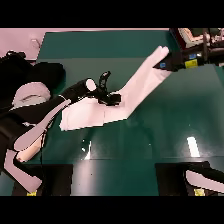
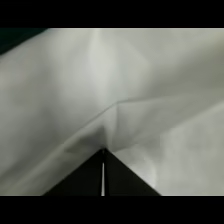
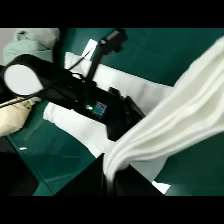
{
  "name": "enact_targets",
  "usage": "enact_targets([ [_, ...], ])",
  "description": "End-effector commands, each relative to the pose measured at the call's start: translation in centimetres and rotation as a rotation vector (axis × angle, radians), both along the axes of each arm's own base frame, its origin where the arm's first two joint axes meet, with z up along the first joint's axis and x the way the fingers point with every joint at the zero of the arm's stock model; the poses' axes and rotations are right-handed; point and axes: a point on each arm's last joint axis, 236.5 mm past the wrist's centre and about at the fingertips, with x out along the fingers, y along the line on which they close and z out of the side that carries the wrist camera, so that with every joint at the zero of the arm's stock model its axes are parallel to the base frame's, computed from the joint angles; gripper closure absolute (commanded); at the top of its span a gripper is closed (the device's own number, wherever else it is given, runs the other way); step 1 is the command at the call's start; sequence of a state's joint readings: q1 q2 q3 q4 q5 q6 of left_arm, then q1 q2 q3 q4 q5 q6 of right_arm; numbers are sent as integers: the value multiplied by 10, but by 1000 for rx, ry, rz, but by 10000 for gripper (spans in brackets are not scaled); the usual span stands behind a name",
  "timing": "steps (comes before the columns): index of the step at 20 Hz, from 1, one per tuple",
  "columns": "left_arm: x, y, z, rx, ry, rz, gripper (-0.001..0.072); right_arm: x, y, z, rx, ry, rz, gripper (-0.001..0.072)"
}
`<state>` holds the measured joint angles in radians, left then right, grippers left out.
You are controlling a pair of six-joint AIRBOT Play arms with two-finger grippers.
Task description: Fold the shirts.
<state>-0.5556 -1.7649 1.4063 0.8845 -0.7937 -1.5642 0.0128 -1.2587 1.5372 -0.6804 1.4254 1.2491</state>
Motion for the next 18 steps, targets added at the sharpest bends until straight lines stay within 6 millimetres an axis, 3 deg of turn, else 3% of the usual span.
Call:
enact_targets([
  [1, -2, -1, -2, 5, 13, -14, 683, -15, 52, 31, 33, -70, 94, 701],
  [3, 9, 10, 14, 2, 4, -16, 683, -19, 79, 34, 45, -85, 145, 701],
  [5, 34, 40, 51, 7, -63, 11, 684, -28, 108, 32, 52, -84, 213, 701],
  [7, 61, 92, 103, 38, -164, 65, 683, -37, 144, 27, 70, -87, 268, 700],
  [10, 86, 190, 194, 102, -355, 208, 683, -52, 218, 2, 106, -78, 331, 699],
  [11, 87, 220, 223, 119, -419, 262, 683, -58, 243, -12, 112, -69, 349, 696],
  [12, 84, 248, 251, 133, -481, 317, 683, -66, 272, -29, 122, -63, 374, 641],
  [14, 72, 285, 293, 143, -564, 397, 683, -80, 319, -55, 175, -37, 408, 426],
  [16, 63, 304, 316, 145, -611, 440, 683, -82, 341, -71, 165, -27, 446, 393],
  [18, 55, 307, 321, 149, -612, 441, 683, -69, 334, -76, 122, -41, 447, 394],
])
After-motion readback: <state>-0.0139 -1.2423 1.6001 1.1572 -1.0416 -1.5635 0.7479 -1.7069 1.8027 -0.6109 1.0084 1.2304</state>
